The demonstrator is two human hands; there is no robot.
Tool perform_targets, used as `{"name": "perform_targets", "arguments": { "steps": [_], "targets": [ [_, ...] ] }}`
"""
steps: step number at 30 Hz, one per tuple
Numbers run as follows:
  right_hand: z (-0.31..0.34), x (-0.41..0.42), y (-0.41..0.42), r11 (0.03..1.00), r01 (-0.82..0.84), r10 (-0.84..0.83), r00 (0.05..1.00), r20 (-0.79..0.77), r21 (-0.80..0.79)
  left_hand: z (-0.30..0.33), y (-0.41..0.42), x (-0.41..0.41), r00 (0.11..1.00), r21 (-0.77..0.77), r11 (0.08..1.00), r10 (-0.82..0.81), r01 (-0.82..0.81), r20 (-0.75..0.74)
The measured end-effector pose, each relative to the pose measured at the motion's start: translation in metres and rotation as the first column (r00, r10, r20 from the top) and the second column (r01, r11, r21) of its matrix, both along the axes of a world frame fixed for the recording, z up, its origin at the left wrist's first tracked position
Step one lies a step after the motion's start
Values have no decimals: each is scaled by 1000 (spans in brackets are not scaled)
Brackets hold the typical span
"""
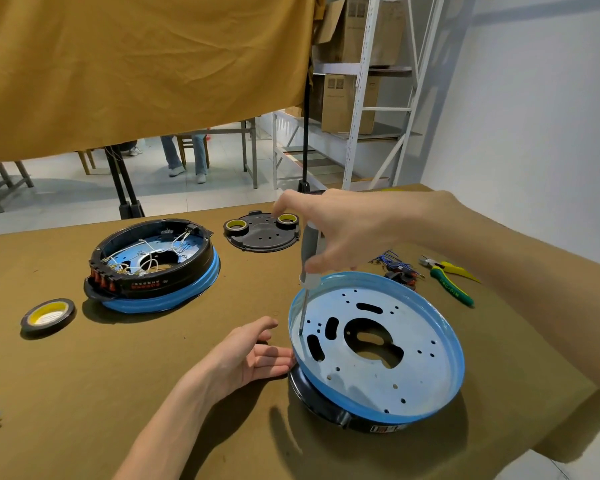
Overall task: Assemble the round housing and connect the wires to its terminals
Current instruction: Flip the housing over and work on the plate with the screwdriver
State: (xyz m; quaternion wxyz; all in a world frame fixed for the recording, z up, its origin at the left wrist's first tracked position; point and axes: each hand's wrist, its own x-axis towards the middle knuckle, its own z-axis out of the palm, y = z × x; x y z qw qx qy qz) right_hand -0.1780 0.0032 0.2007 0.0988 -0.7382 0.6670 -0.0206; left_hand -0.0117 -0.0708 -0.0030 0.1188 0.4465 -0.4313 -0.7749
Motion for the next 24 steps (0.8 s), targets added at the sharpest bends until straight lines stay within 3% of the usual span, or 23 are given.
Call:
{"name": "perform_targets", "arguments": {
  "steps": [5, 8, 12, 16, 20, 24],
  "targets": [
    [-1, 0, 1, 999, 13, -15, 998, -63, -32, -3, -1, 0, 1000, -13, 1000, -3, 3, -1],
    [3, -4, 1, 1000, 18, -18, 1000, -2, 17, -3, -2, 0, 1000, -10, 1000, -3, 3, 0],
    [-3, -5, 0, 998, 38, -41, 997, -71, -47, -3, -2, -1, 1000, -16, 1000, -3, 3, 11],
    [2, -7, 0, 998, 32, -32, 999, -2, 54, -2, -2, -2, 1000, -15, 1000, 1, 0, 23],
    [1, -1, -1, 998, 62, -62, 994, -89, -10, -2, -1, -2, 1000, -14, 1000, 5, -5, 29],
    [10, -1, 1, 995, 45, -41, 998, -37, 91, -1, -2, -2, 1000, -9, 1000, -1, 1, 26]
  ]
}}
